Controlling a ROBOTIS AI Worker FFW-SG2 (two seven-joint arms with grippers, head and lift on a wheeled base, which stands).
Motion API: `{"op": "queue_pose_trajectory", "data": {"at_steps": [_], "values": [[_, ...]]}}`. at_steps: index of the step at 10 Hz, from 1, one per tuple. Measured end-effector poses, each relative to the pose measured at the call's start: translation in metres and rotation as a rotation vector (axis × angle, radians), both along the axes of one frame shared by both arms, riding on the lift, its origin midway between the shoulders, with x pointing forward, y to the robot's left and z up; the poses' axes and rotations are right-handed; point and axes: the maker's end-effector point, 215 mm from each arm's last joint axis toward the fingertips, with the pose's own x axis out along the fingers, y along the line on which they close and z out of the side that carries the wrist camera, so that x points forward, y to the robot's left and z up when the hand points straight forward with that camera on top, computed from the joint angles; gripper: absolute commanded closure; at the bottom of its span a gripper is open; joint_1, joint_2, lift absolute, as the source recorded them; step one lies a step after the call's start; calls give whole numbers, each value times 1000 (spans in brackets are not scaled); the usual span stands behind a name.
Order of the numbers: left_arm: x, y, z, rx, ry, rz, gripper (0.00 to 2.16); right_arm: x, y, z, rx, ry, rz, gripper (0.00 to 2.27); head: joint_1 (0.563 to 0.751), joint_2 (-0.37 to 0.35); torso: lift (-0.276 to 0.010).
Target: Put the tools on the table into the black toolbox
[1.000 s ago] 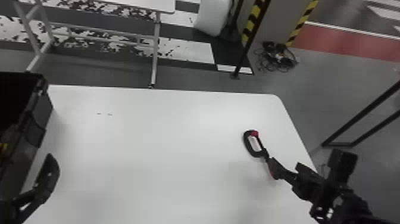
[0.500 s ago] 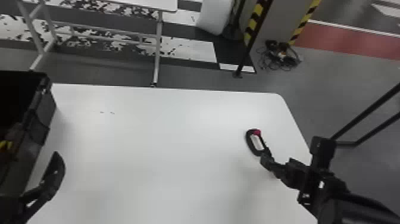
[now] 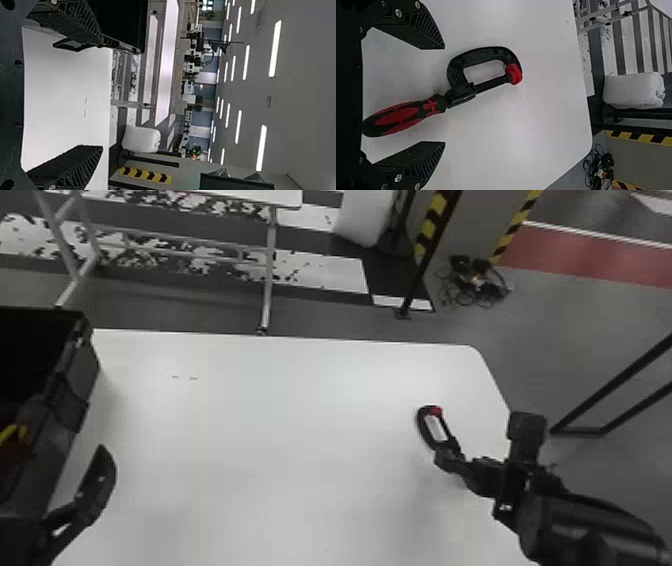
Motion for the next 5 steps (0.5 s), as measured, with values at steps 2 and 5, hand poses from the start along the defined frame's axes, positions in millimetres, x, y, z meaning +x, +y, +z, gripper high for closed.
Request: {"op": "queue_pose_trajectory", "data": {"at_steps": [2, 5], "values": [[1, 0, -1, 0, 2, 0, 36, 3, -2, -12, 1, 27, 2, 161, 695, -229, -75], [1, 0, -3, 1, 6, 0, 36, 7, -1, -19, 9, 42, 6, 299, 695, -227, -75]]}}
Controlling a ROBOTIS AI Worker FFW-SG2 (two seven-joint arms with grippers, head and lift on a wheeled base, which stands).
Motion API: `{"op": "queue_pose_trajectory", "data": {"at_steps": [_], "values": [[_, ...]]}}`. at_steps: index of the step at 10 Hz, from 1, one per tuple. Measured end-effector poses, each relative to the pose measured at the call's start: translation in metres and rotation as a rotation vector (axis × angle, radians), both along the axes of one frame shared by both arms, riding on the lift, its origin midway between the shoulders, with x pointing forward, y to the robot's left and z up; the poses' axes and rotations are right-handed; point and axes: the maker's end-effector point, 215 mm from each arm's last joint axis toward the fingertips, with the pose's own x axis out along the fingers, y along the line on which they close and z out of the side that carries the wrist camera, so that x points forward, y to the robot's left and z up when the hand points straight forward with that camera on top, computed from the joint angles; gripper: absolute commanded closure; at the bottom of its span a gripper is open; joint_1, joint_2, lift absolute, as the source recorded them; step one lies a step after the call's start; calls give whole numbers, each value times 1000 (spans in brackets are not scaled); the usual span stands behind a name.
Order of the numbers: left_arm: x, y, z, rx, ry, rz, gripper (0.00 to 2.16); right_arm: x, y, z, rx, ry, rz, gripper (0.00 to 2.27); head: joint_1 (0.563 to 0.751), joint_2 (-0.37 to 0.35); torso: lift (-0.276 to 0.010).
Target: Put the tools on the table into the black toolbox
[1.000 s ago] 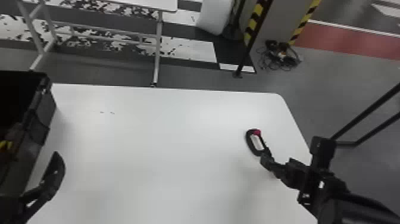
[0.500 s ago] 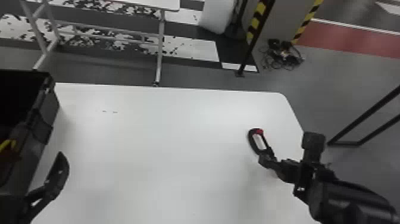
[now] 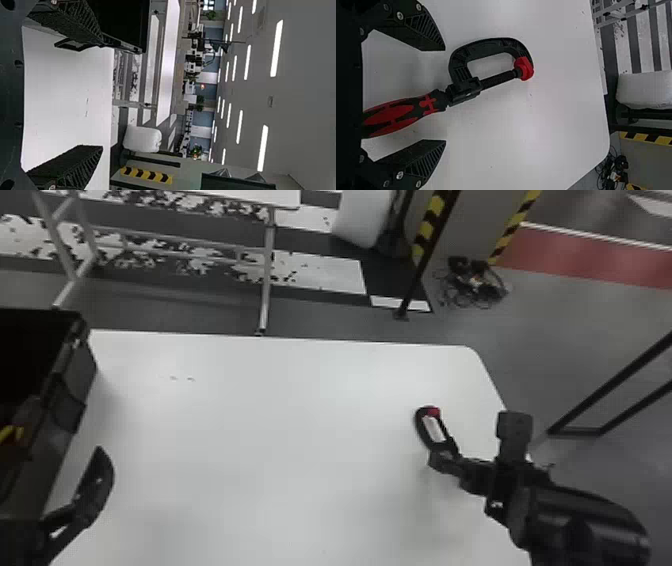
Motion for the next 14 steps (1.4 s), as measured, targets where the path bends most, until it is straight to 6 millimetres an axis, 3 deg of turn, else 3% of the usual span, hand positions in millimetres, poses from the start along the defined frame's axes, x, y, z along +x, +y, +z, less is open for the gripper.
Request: {"op": "queue_pose_trajectory", "data": {"at_steps": [1, 3, 4, 5, 9, 14], "values": [[0, 0, 0, 1, 1, 0, 36, 1, 0, 0, 0, 0, 2, 572, 695, -226, -75], [0, 0, 0, 1, 1, 0, 36, 2, 1, 1, 3, 0, 12, 1835, 695, -224, -75], [0, 0, 0, 1, 0, 0, 36, 2, 2, 1, 7, -1, 18, 2145, 695, -223, -75], [0, 0, 0, 1, 0, -1, 36, 1, 3, 1, 12, 1, 27, 2246, 695, -222, -75], [-1, -1, 2, 2, -2, -4, 36, -9, 6, 3, 12, 3, 40, 2246, 695, -223, -75], [3, -12, 16, -6, -30, -36, 39, -9, 9, 51, -14, -85, 61, 2246, 695, -230, -75]]}}
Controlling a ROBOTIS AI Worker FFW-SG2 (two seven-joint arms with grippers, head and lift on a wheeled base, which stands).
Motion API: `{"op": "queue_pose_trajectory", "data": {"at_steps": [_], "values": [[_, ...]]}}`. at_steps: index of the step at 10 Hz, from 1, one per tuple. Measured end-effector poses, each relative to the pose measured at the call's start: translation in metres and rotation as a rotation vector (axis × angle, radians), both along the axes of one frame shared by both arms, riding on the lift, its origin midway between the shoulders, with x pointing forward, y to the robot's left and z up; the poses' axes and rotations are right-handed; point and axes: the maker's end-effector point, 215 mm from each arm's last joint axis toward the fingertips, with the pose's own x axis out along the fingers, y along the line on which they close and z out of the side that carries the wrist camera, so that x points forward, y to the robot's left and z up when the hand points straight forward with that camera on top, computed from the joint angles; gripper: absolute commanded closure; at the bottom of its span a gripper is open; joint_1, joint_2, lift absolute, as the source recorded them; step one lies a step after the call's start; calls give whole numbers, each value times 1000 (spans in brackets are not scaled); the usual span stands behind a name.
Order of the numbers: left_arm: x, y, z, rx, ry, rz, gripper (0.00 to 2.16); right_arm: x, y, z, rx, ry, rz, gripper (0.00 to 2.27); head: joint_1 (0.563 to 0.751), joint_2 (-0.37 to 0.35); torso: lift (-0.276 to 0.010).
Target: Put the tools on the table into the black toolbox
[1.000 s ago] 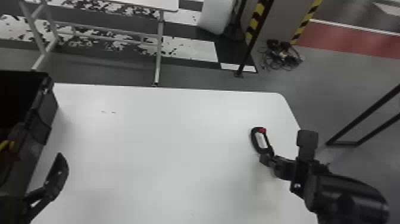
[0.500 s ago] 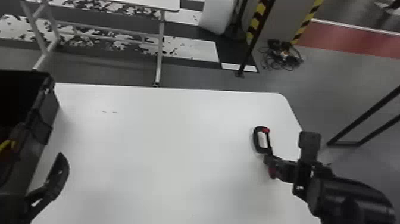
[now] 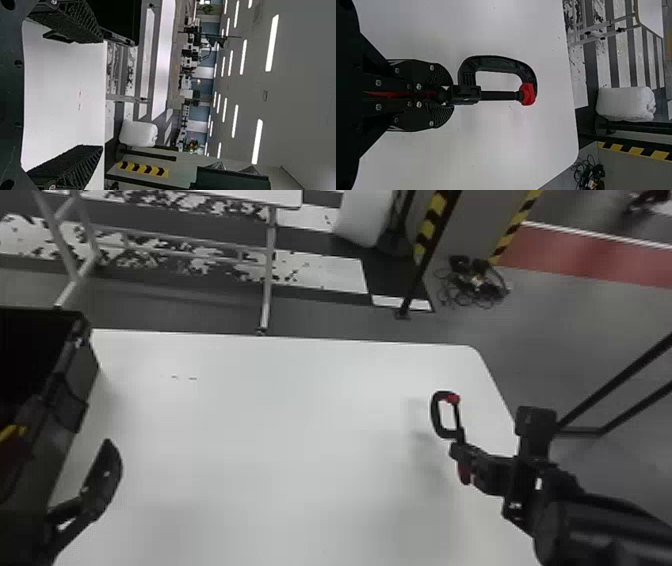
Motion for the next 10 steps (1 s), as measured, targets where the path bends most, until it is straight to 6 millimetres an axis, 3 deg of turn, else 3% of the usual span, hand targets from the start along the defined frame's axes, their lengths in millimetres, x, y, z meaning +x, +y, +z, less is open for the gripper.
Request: {"op": "queue_pose_trajectory", "data": {"at_steps": [5, 10], "values": [[8, -24, 32, -16, -42, -80, 63, -7, 22, 15, 14, -63, 62, 2246, 695, -236, -75], [17, -60, 46, -60, -37, -155, 66, -2, 74, 57, 43, -158, 203, 2246, 695, -208, -75]]}}
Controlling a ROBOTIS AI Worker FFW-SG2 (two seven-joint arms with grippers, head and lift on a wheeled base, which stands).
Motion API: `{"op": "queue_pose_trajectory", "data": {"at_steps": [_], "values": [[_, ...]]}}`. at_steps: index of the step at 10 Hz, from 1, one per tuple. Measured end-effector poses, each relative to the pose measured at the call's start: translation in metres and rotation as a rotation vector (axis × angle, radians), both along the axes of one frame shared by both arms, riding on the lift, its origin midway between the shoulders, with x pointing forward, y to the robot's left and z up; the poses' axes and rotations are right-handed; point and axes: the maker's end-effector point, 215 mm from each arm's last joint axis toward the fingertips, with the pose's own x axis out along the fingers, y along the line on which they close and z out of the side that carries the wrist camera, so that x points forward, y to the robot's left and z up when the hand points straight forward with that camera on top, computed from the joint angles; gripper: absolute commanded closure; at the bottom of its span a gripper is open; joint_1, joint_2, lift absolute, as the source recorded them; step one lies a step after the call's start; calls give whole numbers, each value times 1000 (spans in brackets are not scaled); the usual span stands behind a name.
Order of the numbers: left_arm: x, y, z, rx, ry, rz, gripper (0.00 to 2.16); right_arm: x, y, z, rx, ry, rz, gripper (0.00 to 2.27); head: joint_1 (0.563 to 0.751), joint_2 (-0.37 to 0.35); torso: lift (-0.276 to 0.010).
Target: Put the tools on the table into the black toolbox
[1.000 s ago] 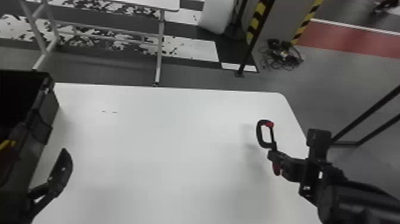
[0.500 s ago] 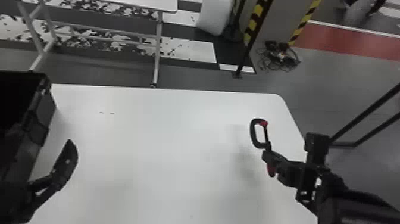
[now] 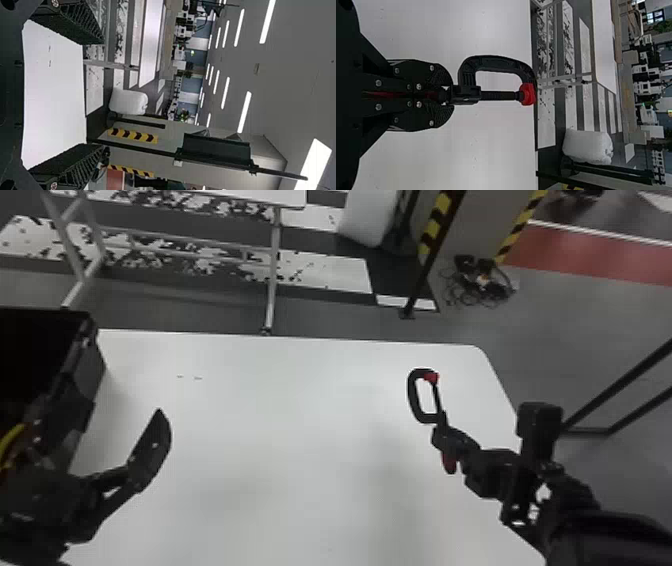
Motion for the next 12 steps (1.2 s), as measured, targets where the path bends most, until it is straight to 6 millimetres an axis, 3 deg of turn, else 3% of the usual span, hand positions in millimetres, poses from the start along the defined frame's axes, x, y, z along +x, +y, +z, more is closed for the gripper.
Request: {"op": "queue_pose_trajectory", "data": {"at_steps": [7, 12], "values": [[5, -52, -33, -115, 182, -137, 73, -14, 76, 31, 83, -105, 196, 2246, 695, -177, -75], [5, -83, -38, -208, 293, -243, 73, -31, 132, 45, 121, -127, 313, 2246, 695, -145, -75]]}}
